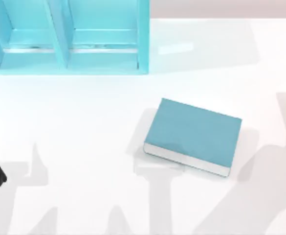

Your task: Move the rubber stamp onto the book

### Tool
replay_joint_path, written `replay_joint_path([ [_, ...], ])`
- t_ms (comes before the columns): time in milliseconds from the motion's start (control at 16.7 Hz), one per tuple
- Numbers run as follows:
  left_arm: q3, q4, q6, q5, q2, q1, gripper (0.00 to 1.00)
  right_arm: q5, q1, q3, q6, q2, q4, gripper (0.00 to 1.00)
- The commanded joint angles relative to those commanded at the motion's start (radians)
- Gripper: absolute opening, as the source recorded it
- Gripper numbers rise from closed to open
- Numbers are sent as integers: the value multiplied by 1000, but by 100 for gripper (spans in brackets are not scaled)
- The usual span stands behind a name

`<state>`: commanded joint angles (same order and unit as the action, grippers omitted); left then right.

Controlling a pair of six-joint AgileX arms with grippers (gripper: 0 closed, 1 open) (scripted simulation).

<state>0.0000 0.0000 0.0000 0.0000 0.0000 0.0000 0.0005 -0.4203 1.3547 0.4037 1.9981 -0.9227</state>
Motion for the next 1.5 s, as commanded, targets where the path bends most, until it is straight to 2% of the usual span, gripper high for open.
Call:
replay_joint_path([
  [360, 0, 0, 0, 0, 0, 0, 100, 0, 1, -24, -1, 13, 36, 100],
  [1140, 0, 0, 0, 0, 0, 0, 100, 0, 1, -24, -1, 13, 36, 2],
  [1500, 0, 0, 0, 0, 0, 0, 100, 0, 1, -24, -1, 13, 36, 0],
])
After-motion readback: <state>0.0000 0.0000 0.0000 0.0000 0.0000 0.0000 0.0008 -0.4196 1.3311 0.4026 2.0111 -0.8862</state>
